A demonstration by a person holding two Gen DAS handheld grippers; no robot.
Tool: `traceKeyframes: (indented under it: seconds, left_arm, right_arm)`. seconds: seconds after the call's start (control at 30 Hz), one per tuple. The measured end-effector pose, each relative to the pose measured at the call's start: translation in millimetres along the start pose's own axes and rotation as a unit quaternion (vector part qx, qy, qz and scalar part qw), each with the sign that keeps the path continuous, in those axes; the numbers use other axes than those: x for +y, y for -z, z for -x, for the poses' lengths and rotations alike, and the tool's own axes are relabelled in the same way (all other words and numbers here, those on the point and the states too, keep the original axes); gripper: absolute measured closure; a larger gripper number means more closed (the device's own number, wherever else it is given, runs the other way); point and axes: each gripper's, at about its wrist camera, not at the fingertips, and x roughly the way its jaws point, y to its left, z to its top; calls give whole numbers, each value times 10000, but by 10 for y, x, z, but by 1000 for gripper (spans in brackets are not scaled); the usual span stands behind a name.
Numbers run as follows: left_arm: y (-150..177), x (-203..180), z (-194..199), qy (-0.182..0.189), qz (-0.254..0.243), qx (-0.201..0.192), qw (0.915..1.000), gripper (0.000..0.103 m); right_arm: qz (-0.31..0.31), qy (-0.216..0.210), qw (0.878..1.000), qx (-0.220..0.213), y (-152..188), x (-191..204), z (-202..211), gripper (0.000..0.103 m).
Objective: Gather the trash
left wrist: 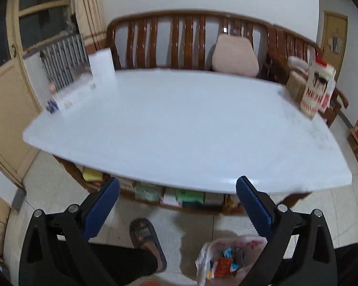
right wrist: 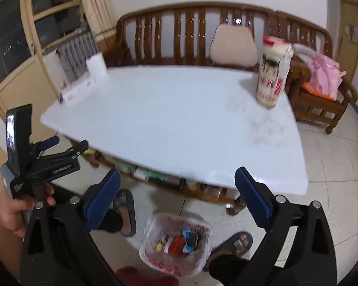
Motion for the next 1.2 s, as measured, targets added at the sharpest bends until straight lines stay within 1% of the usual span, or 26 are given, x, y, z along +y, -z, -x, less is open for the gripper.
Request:
traceKeyframes:
  seconds: [0.17,0.2,0.3,0.43,0.5,0.57,0.67,0.73,1.2]
  left_arm:
    - [-238,12,248,-90,-46,-397,9992,8]
    - [-286,11,301,-38,-50,-457,9989,8]
    - [-390,-9,448,-60,-130,-648,9978,8]
    - [-453,-10,575,-100,-206,-774,9967,8]
    - [-458,1,602,-125,-213,-788,9966,8]
    - [-462,25,619,-87,-97,-788,9968,8]
    - [-460,32,602,-184,-46,-779,9968,8]
    - [-462,41,594,-144,-5,-756,9970,8]
    - [-478,51,674,-93,-39,-827,9965,8]
  right_arm:
    - [45,315,9982,-498,-204,84,144,7]
    - [37,354,9979,-541,-217,91,147,7]
    - [-70,357,9971,-667,-258,97,174,7]
    - [-75,406,9963,-757,-273,146,196,7]
    - [-46,428,9960,-778,-267,178,193,7]
    - [-57,423,9960,-790,-259,191,183,7]
    - [-89,442,9959,-787,-252,211,165,7]
    - [-112,451,9958,-787,-247,217,157,7]
    - [-130,431,9958,-796,-234,213,166,7]
